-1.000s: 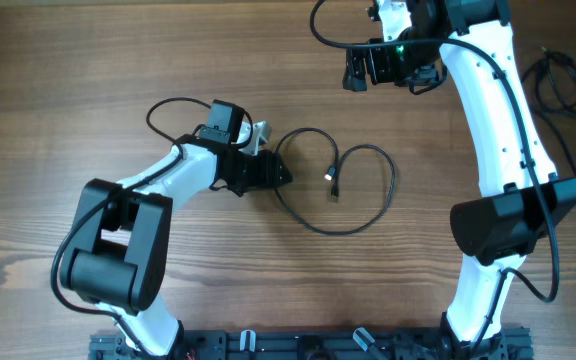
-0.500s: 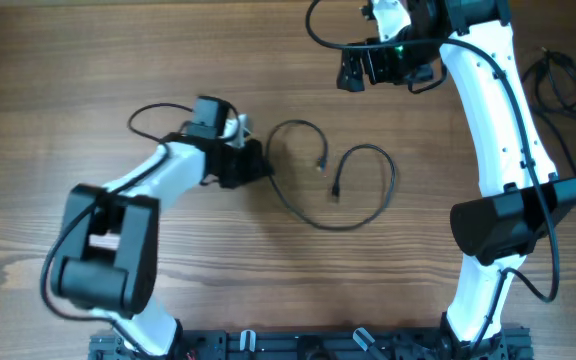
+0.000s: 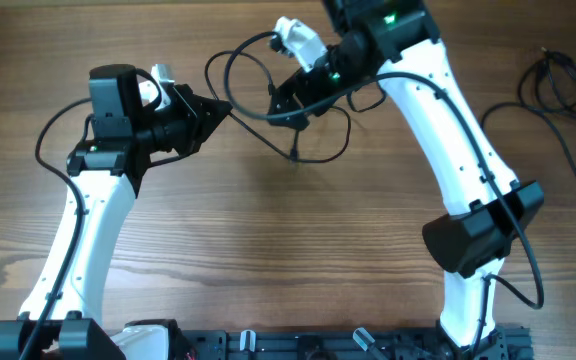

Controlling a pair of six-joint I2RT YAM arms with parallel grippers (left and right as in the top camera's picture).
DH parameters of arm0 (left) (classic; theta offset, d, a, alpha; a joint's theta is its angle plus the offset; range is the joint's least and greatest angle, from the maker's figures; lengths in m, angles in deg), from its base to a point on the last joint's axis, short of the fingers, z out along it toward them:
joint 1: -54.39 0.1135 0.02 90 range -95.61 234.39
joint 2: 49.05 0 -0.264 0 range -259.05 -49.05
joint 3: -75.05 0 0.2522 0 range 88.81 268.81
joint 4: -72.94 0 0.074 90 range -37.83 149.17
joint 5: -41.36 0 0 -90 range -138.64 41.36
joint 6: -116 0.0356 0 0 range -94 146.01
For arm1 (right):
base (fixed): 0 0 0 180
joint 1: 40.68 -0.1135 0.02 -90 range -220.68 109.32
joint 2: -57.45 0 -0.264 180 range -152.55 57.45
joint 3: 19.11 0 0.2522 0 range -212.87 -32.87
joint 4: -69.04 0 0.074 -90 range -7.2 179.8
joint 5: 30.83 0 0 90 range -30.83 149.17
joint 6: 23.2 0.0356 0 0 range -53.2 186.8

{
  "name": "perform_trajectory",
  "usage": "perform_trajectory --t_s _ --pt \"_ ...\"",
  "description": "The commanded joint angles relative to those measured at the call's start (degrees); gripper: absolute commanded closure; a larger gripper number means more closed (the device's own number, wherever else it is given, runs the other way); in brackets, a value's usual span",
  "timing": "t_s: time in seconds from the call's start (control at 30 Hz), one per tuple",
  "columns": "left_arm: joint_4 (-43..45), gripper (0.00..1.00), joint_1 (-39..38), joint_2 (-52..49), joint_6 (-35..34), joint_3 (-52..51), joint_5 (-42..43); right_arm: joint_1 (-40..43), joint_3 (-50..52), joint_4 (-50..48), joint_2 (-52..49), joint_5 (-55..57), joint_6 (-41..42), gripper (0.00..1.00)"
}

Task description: Untangle cables

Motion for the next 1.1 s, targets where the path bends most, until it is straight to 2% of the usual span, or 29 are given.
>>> perform_trajectory --t_s 0.0,0.07,0.13,0.3,0.4,0.53,0.6,0.67,0.77,0.8,0.83,0.87,0.97,1.0,1.07 --pt "0.1 0.95 1.9 1.3 -11.0 0.7 6.1 -1.5 -0.2 -0.2 -2.9 -1.6 -5.0 0.08" --pt "0.1 0.92 3.9 1.3 -13.4 0.7 9.0 -1.8 0.0 -0.1 -4.2 -2.1 -5.0 0.14" --pt "0.1 0.90 5.0 1.3 -14.6 0.7 9.0 -2.0 0.6 -0.3 -4.3 -3.8 -5.6 0.14" --pt "0.1 0.90 5.1 1.3 -26.3 0.7 10.6 -2.4 0.7 -1.0 -4.5 -4.7 -5.7 0.17" --pt "0.1 0.96 5.1 1.3 -27.7 0.7 11.8 -3.4 0.7 -1.5 -6.0 -5.2 -5.7 0.17" --pt "0.1 0.96 5.1 1.3 -29.2 0.7 11.5 -4.9 0.7 -1.0 -7.8 -5.2 -5.7 0.17" --pt "0.1 0.96 5.1 1.3 -29.2 0.7 11.1 -5.0 0.7 -1.0 -7.8 -4.9 -5.7 0.28" --pt "0.1 0.96 5.1 1.3 -28.2 0.7 9.4 -5.0 0.7 -1.0 -7.8 -4.6 -4.3 0.48" --pt "-0.7 0.95 5.1 1.3 -19.4 0.7 0.8 -4.7 0.7 -0.6 -7.8 -4.3 -3.6 0.79" --pt "-1.1 0.91 5.1 1.3 -16.6 0.6 -2.6 -4.2 0.6 -0.6 -7.6 -1.7 -0.2 0.94" --pt "-2.2 0.89 5.0 1.3 -13.2 0.6 -6.4 -3.8 0.6 -0.8 -7.3 1.0 2.4 0.96" --pt "-3.4 0.84 5.0 1.3 -11.2 0.6 -9.2 -3.3 0.4 -0.7 -7.0 3.8 5.0 0.96" --pt "-7.0 0.50 5.0 1.3 -9.4 0.6 -15.5 -0.7 -0.7 -0.9 -3.0 5.7 8.5 0.96" --pt "-8.0 0.43 5.0 1.3 -9.4 0.6 -16.7 0.8 -1.9 -1.0 -0.9 6.0 10.4 0.96" --pt "-9.5 0.43 5.0 1.3 -7.7 0.6 -19.4 3.8 -3.8 -1.5 3.0 9.2 15.5 0.96"
